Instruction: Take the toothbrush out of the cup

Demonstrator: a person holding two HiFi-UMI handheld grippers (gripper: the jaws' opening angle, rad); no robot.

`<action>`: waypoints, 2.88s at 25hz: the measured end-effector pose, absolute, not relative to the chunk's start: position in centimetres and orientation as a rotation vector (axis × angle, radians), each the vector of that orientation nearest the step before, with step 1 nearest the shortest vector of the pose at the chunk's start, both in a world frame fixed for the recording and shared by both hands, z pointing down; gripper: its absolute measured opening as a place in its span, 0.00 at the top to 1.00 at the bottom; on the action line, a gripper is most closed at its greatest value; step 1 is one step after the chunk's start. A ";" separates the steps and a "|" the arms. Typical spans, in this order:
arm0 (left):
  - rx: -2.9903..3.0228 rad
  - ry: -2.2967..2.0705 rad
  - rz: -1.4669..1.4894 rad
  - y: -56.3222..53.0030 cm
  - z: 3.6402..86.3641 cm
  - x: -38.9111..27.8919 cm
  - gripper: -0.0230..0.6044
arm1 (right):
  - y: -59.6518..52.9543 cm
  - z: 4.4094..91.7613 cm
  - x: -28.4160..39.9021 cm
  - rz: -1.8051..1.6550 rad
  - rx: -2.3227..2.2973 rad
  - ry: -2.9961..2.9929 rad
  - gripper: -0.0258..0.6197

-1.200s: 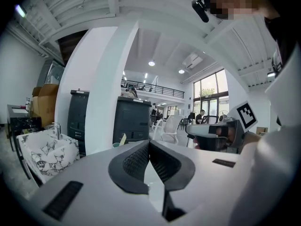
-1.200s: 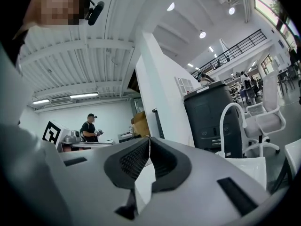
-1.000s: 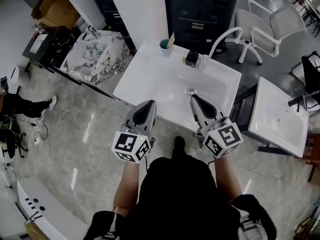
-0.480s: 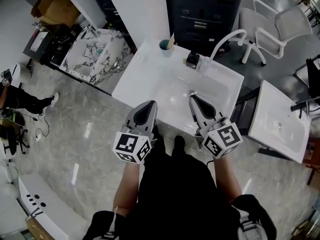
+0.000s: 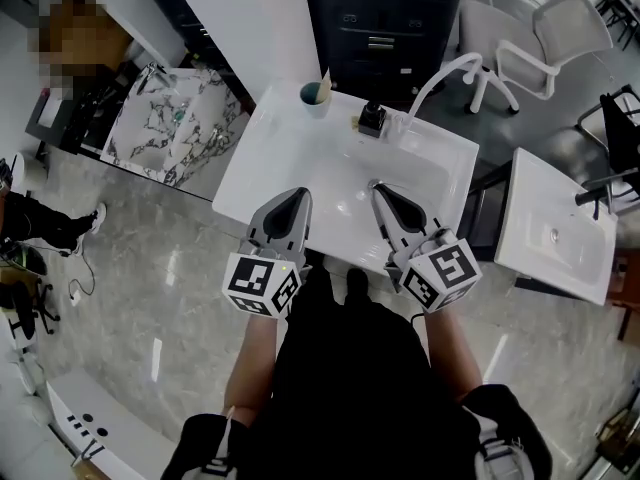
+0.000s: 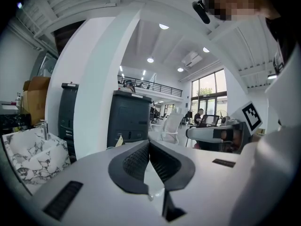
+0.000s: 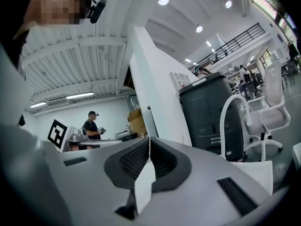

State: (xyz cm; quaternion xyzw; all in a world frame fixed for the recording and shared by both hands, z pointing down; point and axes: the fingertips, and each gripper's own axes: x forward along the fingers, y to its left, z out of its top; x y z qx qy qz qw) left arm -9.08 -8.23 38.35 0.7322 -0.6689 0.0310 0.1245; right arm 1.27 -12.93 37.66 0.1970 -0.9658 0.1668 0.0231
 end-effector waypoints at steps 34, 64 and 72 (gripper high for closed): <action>2.448 -1.471 0.303 -27.0 45.5 -18.5 0.93 | -20.2 40.1 -7.2 0.557 1.184 -2.681 0.91; 2.339 -1.581 0.652 -34.7 56.6 -19.8 0.58 | -20.8 43.1 -7.1 0.655 1.281 -2.550 0.91; 2.329 -1.594 0.681 -35.6 57.3 -19.7 0.58 | -20.7 43.3 -6.8 0.658 1.291 -2.542 0.91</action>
